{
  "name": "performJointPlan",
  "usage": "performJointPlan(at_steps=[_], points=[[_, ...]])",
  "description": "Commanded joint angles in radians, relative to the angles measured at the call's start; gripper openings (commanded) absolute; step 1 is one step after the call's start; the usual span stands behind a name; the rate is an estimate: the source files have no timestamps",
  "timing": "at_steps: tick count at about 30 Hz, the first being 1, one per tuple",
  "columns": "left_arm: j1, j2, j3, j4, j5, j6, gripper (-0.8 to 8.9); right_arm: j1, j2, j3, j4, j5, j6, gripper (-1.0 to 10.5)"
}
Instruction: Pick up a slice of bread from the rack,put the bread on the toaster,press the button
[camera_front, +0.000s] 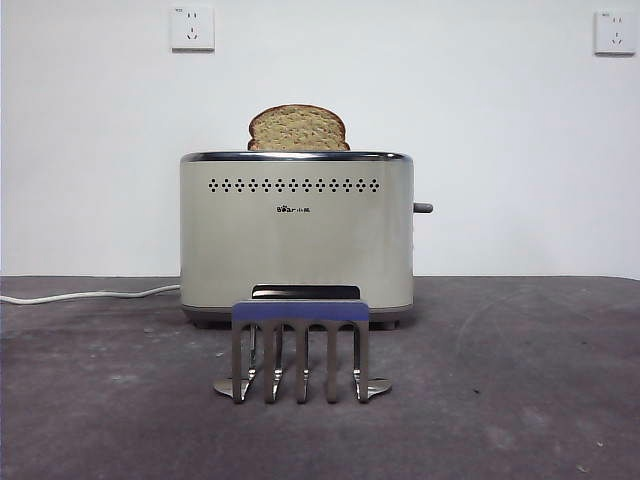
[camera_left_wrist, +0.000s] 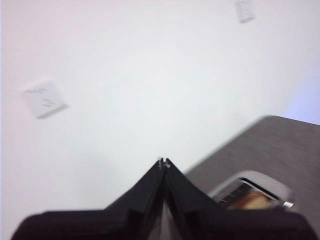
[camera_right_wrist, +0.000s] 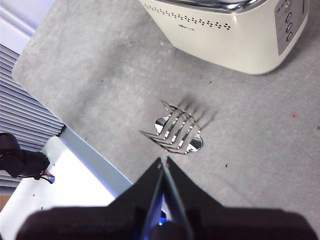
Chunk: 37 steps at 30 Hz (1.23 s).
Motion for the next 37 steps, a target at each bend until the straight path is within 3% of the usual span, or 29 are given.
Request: performJointPlan(at_steps=[1,7,12,19,27,37], points=[[0.046,-0.122,-0.2,0.17,-0.003,-0.008,-0.03,-0.001,0.0,-0.008,0.005,0.002,-0.016,0.0],[0.104,-0.37,-0.668,0.453,-0.04,-0.027,-0.03,-0.001,0.0,-0.008,0.005,0.002,-0.015,0.0],[0.129,-0.542,-0.999,0.555,-0.055,-0.101,-0.03,-0.001,0.0,-0.008,0.005,0.002,-0.015,0.0],[0.144,-0.755,-1.384,0.637,-0.063,-0.124,-0.03,-0.001,0.0,-0.008,0.005,0.002,-0.015,0.0],[0.144,-0.904,-1.616,0.64,-0.134,-0.128,-0.03,-0.001,0.0,-0.008,0.005,0.002,-0.015,0.0],[0.144,-0.993,-1.753,0.639,-0.133,-0.135,-0.03,-0.001,0.0,-0.008,0.005,0.002,-0.015,0.0]])
